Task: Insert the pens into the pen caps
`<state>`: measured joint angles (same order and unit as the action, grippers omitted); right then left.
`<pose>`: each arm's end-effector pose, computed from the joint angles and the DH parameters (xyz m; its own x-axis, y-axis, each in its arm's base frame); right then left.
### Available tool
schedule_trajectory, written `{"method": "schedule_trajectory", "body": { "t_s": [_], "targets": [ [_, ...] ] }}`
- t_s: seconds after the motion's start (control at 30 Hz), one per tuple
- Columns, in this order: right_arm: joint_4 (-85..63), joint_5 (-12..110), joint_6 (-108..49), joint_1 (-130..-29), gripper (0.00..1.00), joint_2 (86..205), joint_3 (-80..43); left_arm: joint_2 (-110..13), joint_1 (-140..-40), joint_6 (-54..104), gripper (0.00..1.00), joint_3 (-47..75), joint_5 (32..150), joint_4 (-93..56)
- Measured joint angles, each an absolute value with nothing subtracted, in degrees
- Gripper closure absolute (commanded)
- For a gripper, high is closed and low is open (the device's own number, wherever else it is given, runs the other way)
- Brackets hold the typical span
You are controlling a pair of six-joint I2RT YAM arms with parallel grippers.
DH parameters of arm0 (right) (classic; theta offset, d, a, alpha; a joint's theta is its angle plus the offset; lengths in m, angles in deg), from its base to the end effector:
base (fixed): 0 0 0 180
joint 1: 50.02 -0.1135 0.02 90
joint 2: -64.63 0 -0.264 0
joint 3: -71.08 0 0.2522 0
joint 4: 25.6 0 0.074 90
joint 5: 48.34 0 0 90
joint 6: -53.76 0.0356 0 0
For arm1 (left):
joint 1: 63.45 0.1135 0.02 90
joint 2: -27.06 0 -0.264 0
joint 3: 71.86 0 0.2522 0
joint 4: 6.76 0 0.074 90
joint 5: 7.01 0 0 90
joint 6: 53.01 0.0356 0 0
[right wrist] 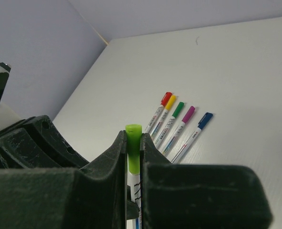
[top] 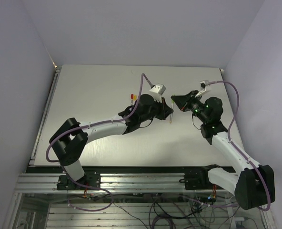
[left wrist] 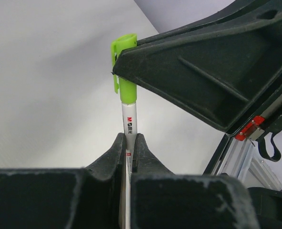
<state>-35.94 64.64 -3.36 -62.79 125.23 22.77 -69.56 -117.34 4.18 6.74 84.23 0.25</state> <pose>0.2344 0.0674 0.2862 -0.3449 0.4343 -0.8321 -0.4725 0.6857 0.5537 0.2338 -0.3219 0.2768 -0.5390 -0.1803 -0.8228 0.6284 0.5644 -0.5354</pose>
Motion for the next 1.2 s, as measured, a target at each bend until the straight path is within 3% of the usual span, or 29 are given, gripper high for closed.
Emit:
{"method": "schedule_trajectory", "body": {
  "t_s": [1.2],
  "targets": [
    [-26.7,58.3,-9.3,-68.9,0.98,135.1,14.2,-70.4,-114.9,12.1,0.93,8.1,81.6,-6.8]
  ]
}}
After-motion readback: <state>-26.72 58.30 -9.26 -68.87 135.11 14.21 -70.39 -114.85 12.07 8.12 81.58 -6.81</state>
